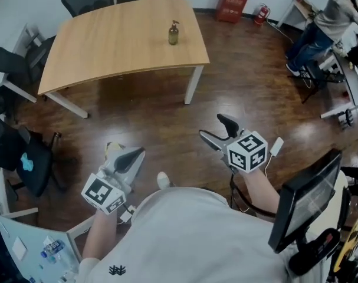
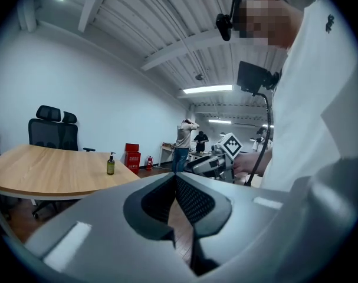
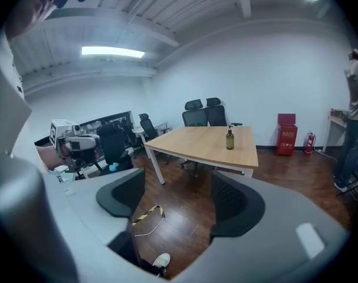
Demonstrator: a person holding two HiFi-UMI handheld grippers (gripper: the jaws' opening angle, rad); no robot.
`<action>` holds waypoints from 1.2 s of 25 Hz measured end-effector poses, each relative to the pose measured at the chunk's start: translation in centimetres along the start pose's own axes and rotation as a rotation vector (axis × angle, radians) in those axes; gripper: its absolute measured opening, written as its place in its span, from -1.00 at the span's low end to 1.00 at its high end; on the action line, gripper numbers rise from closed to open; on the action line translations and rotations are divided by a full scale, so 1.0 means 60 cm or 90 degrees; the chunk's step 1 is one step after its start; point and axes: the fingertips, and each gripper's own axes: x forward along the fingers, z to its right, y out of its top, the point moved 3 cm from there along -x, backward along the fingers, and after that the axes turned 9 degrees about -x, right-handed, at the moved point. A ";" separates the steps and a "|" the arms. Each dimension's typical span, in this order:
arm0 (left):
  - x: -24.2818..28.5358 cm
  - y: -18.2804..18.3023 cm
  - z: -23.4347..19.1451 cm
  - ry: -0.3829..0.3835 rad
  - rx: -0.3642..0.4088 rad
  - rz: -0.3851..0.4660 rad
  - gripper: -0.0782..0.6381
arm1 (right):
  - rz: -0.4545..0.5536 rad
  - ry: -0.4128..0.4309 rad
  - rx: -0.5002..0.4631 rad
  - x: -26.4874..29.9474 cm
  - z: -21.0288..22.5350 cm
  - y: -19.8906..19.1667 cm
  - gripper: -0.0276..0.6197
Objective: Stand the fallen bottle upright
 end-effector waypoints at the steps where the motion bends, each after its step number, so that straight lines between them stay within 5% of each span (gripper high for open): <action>1: 0.003 0.001 0.013 0.001 0.007 0.004 -0.78 | 0.010 0.007 -0.007 -0.015 -0.008 0.002 0.18; 14: 0.018 -0.089 0.287 -0.012 0.008 -0.006 -0.78 | 0.064 0.021 -0.054 -0.290 -0.113 -0.087 0.18; 30: 0.016 -0.126 0.411 -0.012 0.010 -0.012 -0.78 | 0.080 0.020 -0.098 -0.395 -0.152 -0.118 0.07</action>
